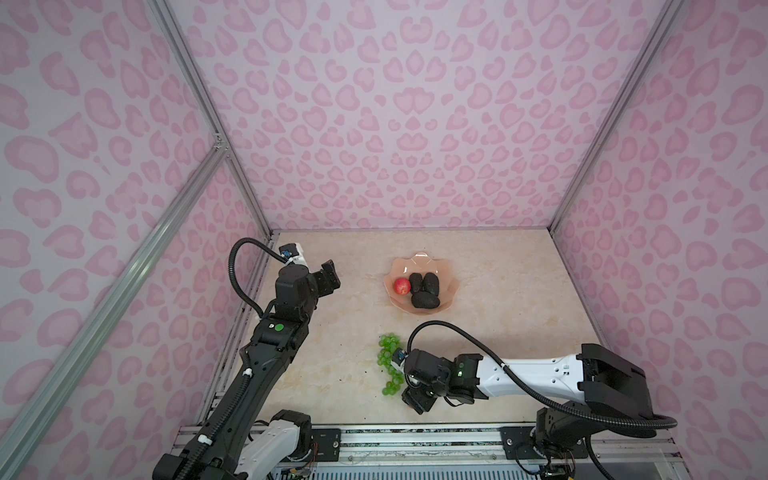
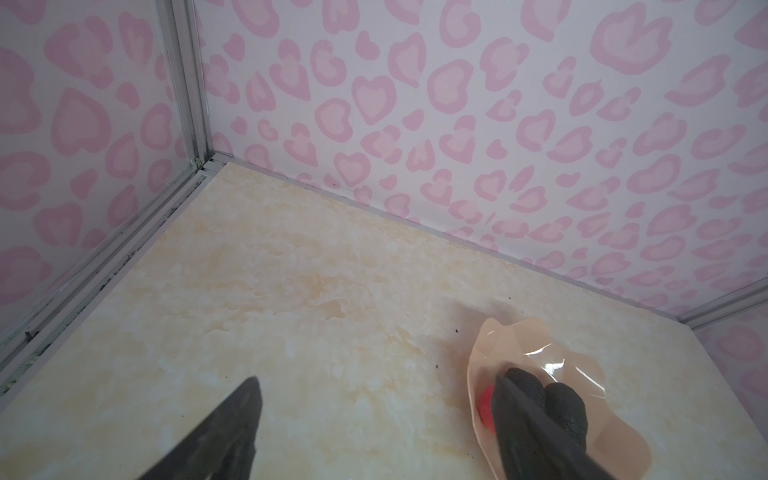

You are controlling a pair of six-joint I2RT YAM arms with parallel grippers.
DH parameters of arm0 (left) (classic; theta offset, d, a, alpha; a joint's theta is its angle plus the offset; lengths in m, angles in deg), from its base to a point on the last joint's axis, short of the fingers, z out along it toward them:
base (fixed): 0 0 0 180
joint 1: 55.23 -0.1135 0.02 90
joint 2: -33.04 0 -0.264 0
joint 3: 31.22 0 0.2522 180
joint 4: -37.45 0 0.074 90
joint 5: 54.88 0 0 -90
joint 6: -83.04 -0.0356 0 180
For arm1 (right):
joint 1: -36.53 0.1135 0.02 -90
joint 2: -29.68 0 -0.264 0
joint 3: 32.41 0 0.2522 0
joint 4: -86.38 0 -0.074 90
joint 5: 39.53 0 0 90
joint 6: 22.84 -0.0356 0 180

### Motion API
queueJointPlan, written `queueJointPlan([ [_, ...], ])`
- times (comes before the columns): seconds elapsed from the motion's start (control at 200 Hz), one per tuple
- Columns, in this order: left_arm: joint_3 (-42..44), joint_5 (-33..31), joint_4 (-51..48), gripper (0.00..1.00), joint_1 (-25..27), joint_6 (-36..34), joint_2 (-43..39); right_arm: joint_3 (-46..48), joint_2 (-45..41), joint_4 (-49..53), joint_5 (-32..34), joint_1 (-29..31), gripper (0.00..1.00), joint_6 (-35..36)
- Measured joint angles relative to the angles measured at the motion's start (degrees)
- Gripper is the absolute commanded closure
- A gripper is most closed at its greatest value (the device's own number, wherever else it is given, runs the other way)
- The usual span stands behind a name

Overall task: Place and organize the fake fruits in the fruit bowl
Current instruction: 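Grasp the second red apple near the grapes with the right gripper, then place the red apple in the bowl with the right gripper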

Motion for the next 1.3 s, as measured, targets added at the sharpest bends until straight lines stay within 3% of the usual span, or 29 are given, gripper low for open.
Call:
queueJointPlan([
  [0.355,0.00,1.46,-0.31,0.13,-0.20,-0.09,0.39,1.14,0.48,-0.92,1.49,-0.02,0.70,-2.78],
  [0.54,0.00,1.46,-0.31,0.13,-0.26,-0.24,0.42,2.45,-2.95,-0.79,1.53,-3.08,0.79,-4.26],
  [0.685,0.00,1.53,-0.31,0.13,-0.31,-0.24,0.52,3.15,-9.51,-1.01,-0.28,-10.84,0.79,-5.18],
  [0.915,0.35,2.78,-0.31,0.13,-0.35,0.13,-0.13,2.29,-16.70,-7.23,-0.46,-28.96,0.77,-6.64],
  [1.095,1.92,4.85,-0.74,0.13,-0.37,1.44,-2.03,-1.64,-10.14,-16.44,-1.38,-40.98,0.77,-8.11],
  [1.3,4.85,9.03,-2.64,0.13,-0.37,4.02,-4.94,-9.31,2.62,-21.46,-6.38,-48.24,0.77,-8.02],
])
